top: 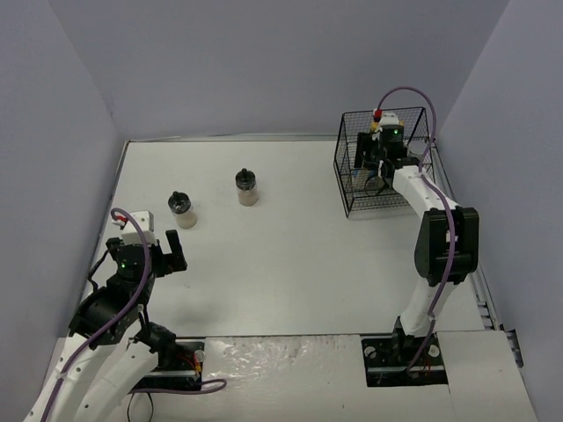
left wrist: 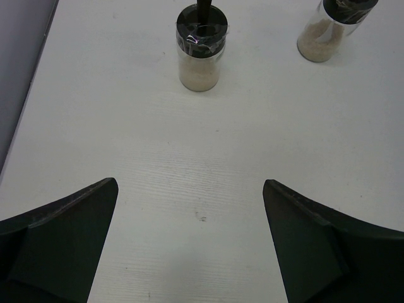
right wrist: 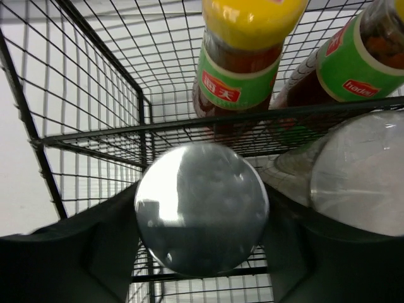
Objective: Organize the condiment bottles
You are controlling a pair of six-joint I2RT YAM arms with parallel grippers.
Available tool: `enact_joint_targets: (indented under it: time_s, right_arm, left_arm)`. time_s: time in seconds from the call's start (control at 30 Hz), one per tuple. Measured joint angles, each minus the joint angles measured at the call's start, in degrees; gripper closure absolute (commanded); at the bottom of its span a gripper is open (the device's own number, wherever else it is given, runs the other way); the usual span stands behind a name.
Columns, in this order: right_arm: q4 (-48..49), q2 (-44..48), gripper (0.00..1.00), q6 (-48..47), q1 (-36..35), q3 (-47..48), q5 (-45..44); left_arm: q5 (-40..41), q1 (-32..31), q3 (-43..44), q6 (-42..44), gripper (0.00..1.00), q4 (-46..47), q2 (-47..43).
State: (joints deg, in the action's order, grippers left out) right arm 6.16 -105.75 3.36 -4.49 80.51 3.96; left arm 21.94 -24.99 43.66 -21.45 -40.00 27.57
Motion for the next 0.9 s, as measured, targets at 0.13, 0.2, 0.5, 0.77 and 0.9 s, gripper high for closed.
enact_joint_targets:
  time_s: [0.13, 0.2, 0.5, 0.77, 0.9]
  right_arm:
    - [-0.4, 0.3, 0.09, 1.2, 0.0, 1.3, 0.9]
    - [-0.7, 1.2, 0.06, 1.5, 0.0, 1.4, 1.2]
    - [-4.0, 14.6, 0.03, 1.4, -1.2, 1.4, 5.5]
    - [-2.2, 29.1, 0.02, 1.0, -9.5, -5.8, 9.5]
    - [-1.8, 31.5, 0.01, 2.2, -10.8, -11.7, 11.4]
  left_arm:
    - [-0.1, 0.0, 0.0, 0.0, 0.03, 0.0, 0.1]
    - [-0.1, 0.0, 0.0, 0.0, 0.03, 0.0, 0.2]
    - [-0.7, 0.0, -0.1, -0.6, 0.03, 0.3, 2.5]
    - [1.6, 2.0, 2.2, -4.9, 0.03, 7.5, 19.5]
    - [1.0, 5.8, 8.8, -6.3, 0.03, 12.1, 34.6]
